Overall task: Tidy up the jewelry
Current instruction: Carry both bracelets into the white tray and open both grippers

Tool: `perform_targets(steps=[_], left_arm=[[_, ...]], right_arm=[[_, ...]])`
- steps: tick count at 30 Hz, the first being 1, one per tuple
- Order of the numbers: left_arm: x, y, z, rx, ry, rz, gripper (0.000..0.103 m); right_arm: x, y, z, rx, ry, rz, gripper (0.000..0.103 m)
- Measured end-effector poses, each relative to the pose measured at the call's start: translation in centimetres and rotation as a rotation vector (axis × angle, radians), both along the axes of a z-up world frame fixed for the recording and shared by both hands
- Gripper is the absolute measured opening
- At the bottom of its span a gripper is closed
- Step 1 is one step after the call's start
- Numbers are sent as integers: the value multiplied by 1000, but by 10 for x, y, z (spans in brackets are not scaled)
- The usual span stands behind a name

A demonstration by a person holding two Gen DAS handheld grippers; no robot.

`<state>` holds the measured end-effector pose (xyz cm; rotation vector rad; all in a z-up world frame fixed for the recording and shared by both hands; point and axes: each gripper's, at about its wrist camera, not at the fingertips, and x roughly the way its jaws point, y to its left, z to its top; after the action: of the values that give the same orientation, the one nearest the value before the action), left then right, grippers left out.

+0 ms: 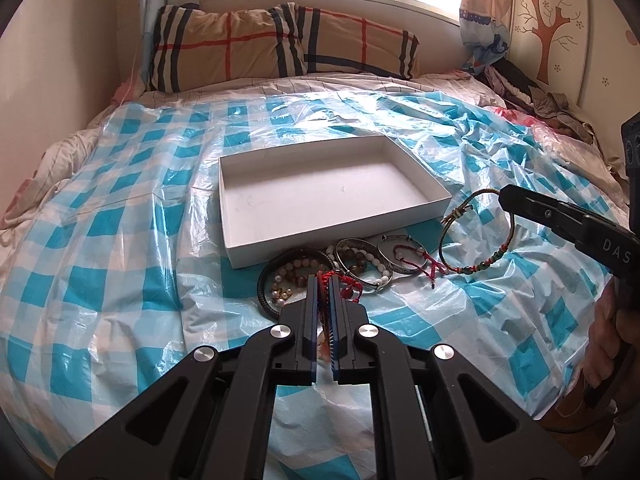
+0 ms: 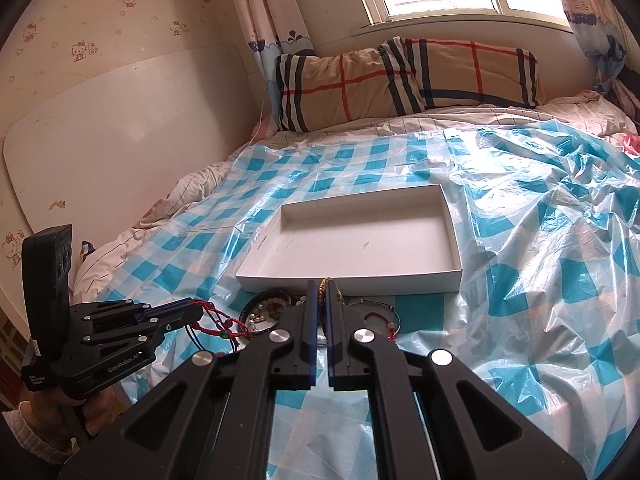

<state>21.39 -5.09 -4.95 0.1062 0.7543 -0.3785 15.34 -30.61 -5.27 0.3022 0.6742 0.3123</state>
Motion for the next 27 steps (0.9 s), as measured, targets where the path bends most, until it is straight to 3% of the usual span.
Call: perform_targets(steps=[9, 19, 27], left_arm=[[9, -11, 10, -13, -27, -18, 5], [53, -17, 31, -64, -62, -19, 5], [79, -35, 31, -77, -70, -35, 5]], right_arm=[[13, 2, 5, 6, -27, 1, 4], [43, 3, 7, 14, -61, -3, 4], [70, 4, 4, 18, -76, -3, 4]])
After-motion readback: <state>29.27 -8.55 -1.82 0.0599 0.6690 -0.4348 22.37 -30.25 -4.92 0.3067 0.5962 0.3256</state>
